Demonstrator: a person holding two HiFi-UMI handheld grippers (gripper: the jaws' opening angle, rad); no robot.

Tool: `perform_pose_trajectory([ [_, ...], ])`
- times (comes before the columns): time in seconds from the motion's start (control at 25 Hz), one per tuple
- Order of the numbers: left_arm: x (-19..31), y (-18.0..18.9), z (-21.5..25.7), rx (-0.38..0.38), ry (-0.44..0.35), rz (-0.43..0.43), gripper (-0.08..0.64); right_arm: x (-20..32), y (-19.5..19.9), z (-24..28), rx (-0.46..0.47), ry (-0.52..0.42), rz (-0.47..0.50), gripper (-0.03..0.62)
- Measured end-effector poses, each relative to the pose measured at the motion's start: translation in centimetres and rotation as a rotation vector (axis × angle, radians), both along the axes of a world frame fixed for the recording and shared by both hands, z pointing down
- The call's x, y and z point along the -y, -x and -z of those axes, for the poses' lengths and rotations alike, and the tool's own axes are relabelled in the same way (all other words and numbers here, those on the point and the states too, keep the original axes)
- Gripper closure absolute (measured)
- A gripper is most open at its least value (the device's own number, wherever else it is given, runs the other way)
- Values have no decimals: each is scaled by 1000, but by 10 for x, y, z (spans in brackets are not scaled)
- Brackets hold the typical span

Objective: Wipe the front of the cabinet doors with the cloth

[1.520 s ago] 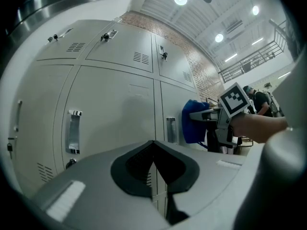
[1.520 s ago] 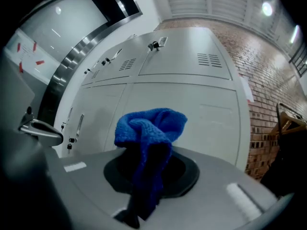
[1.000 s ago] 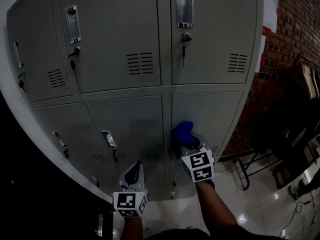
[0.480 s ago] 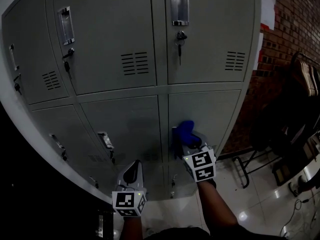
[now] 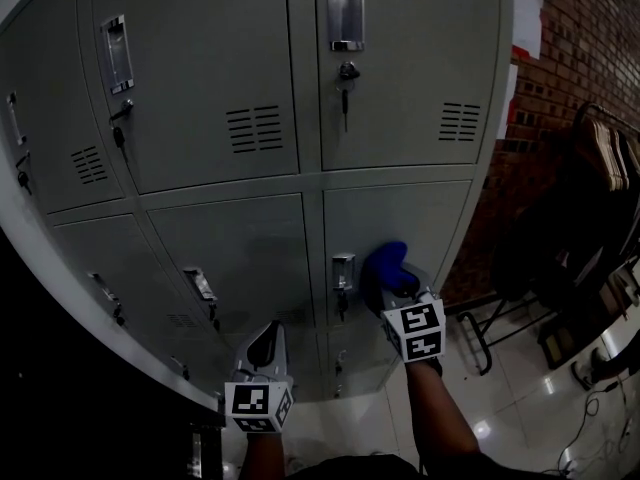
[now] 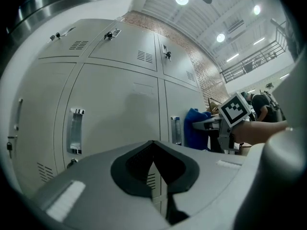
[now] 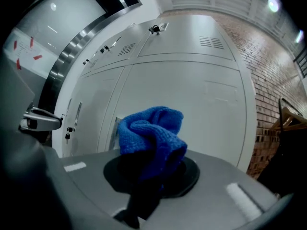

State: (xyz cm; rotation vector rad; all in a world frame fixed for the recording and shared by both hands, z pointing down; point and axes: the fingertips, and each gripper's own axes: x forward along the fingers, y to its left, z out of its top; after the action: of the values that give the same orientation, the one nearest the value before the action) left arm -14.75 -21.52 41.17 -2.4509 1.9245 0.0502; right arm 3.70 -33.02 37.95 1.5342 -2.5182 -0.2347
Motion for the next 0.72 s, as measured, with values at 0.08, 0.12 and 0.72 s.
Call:
perform_pose_trajectory([
  [0.08, 1, -3, 0, 0, 1, -7, 546, 2, -8, 0, 0, 2, -12, 534],
  [0.12, 2, -5, 0, -1, 0, -9, 546, 2, -11, 1, -3, 1, -19, 532],
  [0.72, 8, -16, -3, -3, 8, -20, 546, 14, -77, -2, -20, -6, -174, 532],
])
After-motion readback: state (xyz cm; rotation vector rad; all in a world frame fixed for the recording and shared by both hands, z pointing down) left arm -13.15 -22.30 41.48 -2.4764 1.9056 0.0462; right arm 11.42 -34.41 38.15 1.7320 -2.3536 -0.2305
